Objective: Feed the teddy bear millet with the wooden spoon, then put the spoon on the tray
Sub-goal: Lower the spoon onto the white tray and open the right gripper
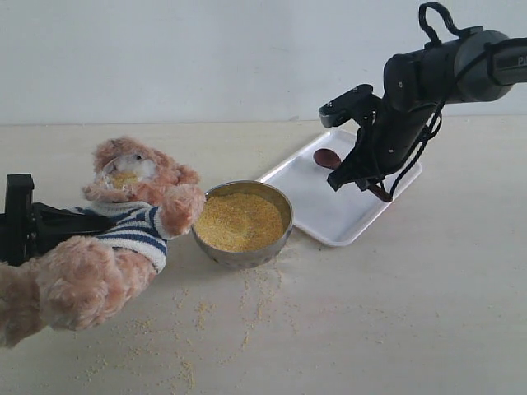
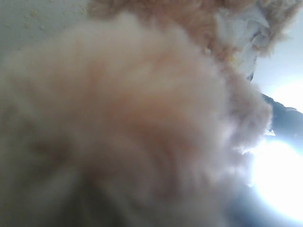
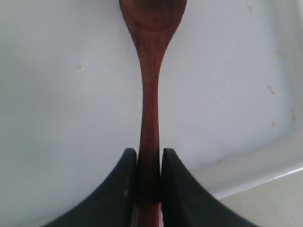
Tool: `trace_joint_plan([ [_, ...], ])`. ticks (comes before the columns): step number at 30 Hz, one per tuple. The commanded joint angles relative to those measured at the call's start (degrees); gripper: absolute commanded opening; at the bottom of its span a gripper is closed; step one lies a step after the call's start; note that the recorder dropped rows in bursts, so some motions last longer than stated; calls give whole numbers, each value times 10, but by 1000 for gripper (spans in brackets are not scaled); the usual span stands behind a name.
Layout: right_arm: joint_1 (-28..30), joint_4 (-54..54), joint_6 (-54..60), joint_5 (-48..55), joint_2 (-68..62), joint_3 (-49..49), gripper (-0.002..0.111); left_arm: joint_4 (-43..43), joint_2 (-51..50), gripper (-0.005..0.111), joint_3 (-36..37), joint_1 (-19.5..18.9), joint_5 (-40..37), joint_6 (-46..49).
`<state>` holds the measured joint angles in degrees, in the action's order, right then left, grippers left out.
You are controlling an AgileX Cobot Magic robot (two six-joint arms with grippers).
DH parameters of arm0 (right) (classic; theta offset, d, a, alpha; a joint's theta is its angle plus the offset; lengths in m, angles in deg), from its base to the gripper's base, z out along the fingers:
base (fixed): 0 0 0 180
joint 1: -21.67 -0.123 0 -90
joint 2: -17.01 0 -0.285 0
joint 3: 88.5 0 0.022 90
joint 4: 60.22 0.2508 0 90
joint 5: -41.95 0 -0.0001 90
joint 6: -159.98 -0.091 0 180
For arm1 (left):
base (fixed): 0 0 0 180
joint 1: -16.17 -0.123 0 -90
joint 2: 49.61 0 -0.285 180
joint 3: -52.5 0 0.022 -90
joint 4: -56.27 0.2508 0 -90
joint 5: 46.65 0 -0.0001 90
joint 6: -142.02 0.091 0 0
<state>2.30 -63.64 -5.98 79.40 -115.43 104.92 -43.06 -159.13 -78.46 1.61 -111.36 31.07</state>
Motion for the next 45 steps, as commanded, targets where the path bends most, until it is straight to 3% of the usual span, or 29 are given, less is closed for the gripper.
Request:
trace_joint_plan([
  [1, 3, 2, -2, -6, 1, 1, 0, -6, -1, 5, -5, -2, -16, 4],
  [20, 3, 2, -2, 0, -14, 1, 1, -6, -1, 5, -6, -2, -23, 4],
  [27, 3, 2, -4, 1, -19, 1, 22, -6, -1, 5, -6, -2, -23, 4],
  [45, 3, 2, -18, 37, 7, 1, 23, -6, -1, 5, -6, -2, -23, 4],
])
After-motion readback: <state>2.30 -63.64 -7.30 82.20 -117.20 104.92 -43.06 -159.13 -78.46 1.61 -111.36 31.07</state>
